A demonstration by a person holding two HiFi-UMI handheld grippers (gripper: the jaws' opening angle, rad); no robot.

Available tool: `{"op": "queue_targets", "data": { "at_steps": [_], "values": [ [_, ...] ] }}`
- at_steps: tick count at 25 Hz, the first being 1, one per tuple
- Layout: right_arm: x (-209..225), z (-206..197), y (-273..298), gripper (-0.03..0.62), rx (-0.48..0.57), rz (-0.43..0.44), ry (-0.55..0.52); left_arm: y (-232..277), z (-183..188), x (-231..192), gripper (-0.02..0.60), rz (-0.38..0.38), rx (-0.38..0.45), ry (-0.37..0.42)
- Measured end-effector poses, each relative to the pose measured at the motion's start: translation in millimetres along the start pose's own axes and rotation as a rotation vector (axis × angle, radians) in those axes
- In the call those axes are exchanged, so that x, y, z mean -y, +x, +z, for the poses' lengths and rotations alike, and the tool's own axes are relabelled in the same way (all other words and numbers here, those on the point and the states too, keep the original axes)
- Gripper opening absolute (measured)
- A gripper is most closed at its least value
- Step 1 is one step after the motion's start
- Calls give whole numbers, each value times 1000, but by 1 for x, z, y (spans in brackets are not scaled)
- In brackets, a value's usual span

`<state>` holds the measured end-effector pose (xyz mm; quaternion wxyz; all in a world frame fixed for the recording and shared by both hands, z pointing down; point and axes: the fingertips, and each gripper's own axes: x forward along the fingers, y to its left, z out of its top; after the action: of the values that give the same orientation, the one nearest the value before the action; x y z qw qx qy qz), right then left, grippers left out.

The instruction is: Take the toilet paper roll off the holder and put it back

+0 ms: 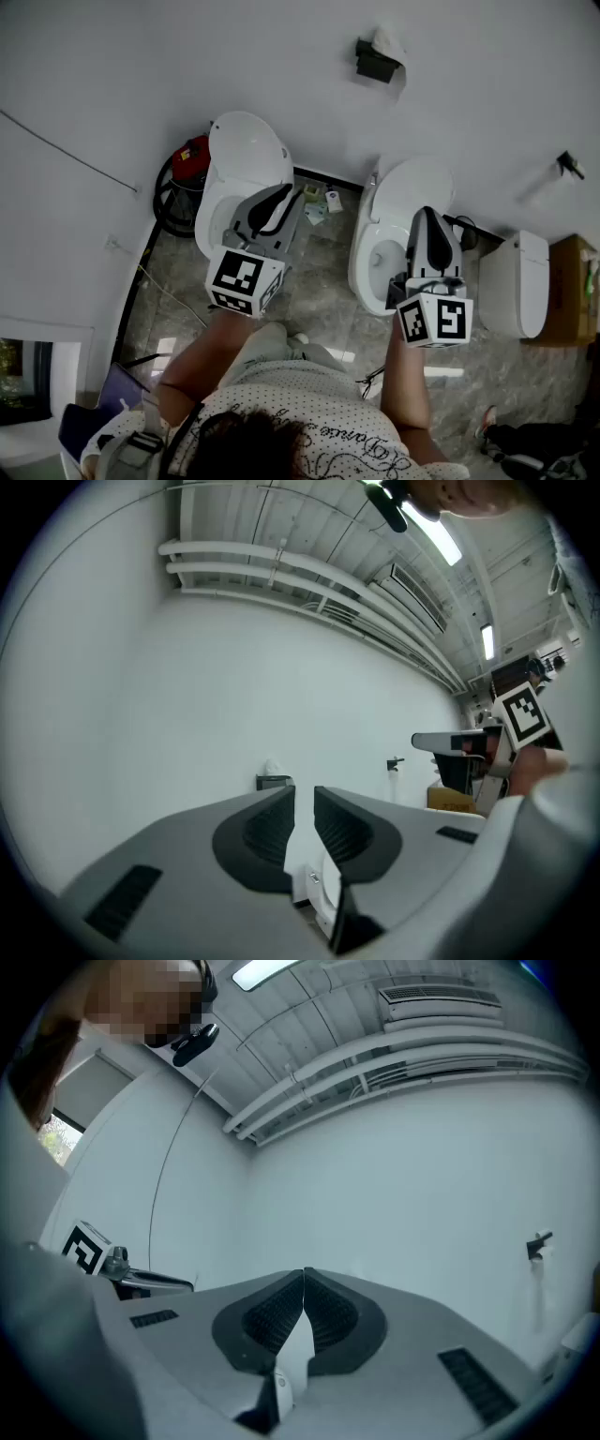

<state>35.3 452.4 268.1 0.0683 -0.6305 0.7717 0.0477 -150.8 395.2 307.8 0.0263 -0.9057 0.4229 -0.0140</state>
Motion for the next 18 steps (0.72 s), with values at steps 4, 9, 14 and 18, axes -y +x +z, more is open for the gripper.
{"op": "queue_targets", "data": {
  "at_steps": [4,9,14,18],
  "values": [
    [0,-3,3,-3,-9,2,0,2,1,-2,66,6,-1,-1],
    [5,1,-1,0,5,-2,33,0,5,4,66,0,7,-5],
    [-1,-4,9,80,-3,30,48,6,3,-3,106,3,-6,-13],
    [-3,4,11,238,23,56,37,12,4,-2,268,5,-22,-12]
  ]
}}
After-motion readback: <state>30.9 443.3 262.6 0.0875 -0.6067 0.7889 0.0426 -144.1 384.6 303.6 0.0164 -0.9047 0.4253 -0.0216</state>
